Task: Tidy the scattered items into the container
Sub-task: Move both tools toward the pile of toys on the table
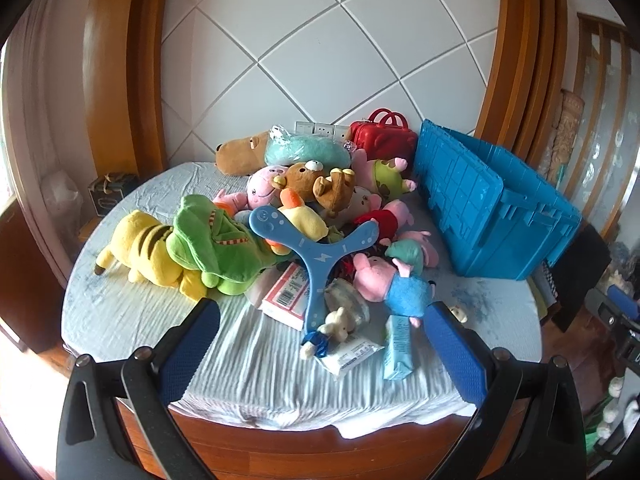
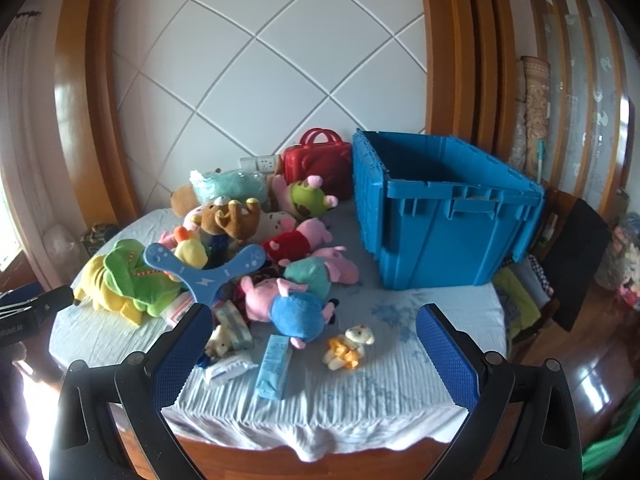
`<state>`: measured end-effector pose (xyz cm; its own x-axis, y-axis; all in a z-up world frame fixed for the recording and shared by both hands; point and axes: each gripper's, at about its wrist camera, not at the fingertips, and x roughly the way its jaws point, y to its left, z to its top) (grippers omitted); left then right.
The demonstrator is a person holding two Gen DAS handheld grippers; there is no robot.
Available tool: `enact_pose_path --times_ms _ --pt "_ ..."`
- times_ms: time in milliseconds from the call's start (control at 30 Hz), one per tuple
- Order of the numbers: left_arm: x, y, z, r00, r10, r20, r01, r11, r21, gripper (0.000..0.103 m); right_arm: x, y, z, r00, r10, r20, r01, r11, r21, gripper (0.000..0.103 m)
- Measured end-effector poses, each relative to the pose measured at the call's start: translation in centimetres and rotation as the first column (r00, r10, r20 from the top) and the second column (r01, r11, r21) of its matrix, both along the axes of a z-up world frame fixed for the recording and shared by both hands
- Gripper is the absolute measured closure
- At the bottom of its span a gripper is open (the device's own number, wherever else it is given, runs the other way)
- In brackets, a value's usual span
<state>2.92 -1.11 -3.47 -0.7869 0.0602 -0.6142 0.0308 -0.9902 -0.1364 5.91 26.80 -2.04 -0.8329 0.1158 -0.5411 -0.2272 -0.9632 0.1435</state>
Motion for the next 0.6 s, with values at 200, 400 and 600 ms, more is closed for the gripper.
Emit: enact_pose_path --times_ms 200,400,600 --pt "0.0 1.0 -1.9 0.999 0.037 0.022 -0.037 0.999 -0.002 0.0 0.9 2.0 -1.7 0.995 0.074 -0.066 -0.079 0.995 -0.065 0.0" --pt "1.3 2.0 -3.4 0.998 0.052 -0.042 -0.054 0.997 -0.053 0.0 2.0 4.4 -3.5 0.978 0.066 -0.199 -0.095 0.986 -0.139 0.0" --pt "-1.1 3.3 -6.5 0.997 0.045 0.059 -0.037 0.99 -0.136 0.0 -1.7 4.9 -7.6 0.988 0.143 -0.063 -0.154 0.963 -0.223 0.0"
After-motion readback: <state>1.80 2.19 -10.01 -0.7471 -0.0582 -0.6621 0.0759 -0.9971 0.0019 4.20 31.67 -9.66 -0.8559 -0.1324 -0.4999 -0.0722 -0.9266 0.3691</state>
